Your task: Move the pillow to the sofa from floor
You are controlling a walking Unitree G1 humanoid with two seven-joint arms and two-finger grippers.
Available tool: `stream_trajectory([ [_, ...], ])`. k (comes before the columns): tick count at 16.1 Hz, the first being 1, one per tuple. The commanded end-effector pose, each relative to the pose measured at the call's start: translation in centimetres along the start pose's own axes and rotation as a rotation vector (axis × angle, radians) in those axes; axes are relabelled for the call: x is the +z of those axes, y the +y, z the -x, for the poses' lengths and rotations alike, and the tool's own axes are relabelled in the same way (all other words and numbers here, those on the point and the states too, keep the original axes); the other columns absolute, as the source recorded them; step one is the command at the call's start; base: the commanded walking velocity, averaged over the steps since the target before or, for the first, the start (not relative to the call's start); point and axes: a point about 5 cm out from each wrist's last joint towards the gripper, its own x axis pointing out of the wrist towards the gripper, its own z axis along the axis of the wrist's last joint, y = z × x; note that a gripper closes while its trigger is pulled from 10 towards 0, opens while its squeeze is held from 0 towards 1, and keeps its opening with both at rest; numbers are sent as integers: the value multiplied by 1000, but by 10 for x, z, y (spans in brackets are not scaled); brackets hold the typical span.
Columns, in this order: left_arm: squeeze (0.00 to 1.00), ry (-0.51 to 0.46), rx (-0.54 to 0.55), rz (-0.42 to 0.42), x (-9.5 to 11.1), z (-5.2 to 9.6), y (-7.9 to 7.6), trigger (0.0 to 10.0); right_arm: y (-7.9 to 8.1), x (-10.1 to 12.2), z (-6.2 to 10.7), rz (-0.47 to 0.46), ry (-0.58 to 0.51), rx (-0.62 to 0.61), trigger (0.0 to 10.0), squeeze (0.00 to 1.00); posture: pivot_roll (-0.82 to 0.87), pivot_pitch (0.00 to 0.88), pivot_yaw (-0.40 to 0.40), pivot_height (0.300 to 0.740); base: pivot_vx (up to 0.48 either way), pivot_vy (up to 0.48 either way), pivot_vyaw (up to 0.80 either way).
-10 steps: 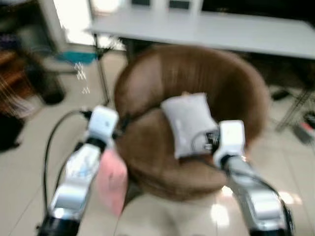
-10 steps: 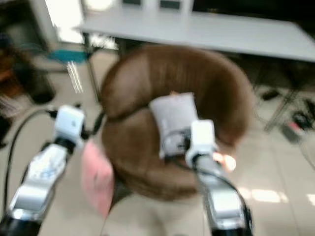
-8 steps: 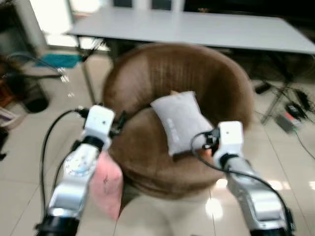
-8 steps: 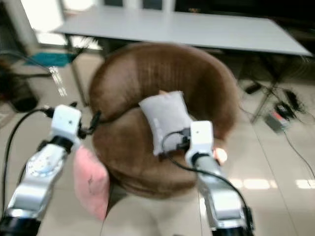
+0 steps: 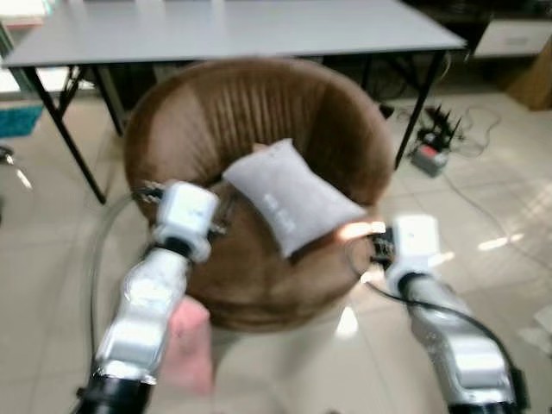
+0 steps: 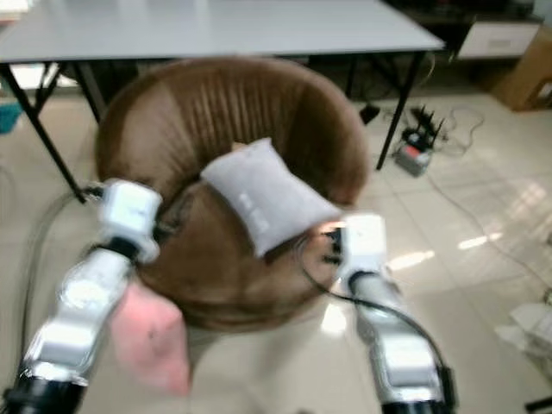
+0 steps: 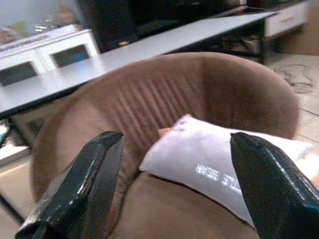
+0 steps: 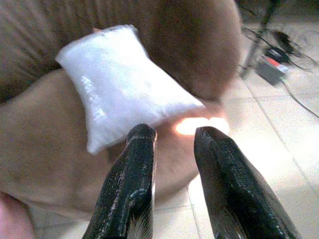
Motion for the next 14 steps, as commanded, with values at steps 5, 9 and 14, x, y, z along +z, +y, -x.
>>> stream_trajectory([
  [5,0,-1,29,-17,2,2,9,10000,7,2,0,14,-5,34,10000,0,-3,27,-6,740,0,458,0],
  [9,0,2,27,-15,1,3,8,10000,6,1,1,17,-2,34,10000,0,-6,20,-8,740,0,458,-330],
  [14,0,3,28,-16,0,2,7,10000,6,0,0,19,2,41,10000,0,-7,11,-8,740,0,458,-719],
])
